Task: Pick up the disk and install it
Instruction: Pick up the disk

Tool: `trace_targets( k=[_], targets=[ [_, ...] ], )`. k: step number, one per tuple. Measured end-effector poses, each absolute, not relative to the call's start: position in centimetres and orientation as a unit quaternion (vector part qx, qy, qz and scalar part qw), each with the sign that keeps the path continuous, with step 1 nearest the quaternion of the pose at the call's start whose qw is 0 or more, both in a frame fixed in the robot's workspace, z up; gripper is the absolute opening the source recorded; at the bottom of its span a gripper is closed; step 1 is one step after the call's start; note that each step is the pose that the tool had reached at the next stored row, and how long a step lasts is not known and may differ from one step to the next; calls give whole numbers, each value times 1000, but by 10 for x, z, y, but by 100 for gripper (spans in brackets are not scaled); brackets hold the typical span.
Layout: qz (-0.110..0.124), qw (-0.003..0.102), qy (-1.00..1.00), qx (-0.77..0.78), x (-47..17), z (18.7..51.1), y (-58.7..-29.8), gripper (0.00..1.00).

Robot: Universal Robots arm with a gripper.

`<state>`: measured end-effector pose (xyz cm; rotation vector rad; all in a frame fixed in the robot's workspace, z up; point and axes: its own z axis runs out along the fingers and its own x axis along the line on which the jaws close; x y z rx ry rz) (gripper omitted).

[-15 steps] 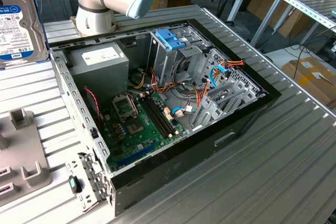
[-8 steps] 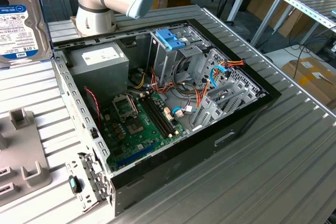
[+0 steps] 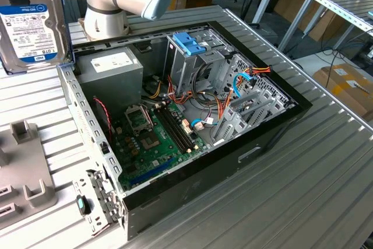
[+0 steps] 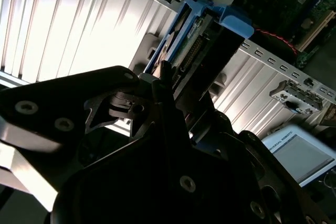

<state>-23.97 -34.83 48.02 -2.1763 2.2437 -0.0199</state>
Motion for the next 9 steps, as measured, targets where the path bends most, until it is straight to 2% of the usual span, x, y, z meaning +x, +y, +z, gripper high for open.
trace_targets(
  k=[9],
  targets=[
    [-5,6,718,-696,-213,482,-348,35]
  ],
)
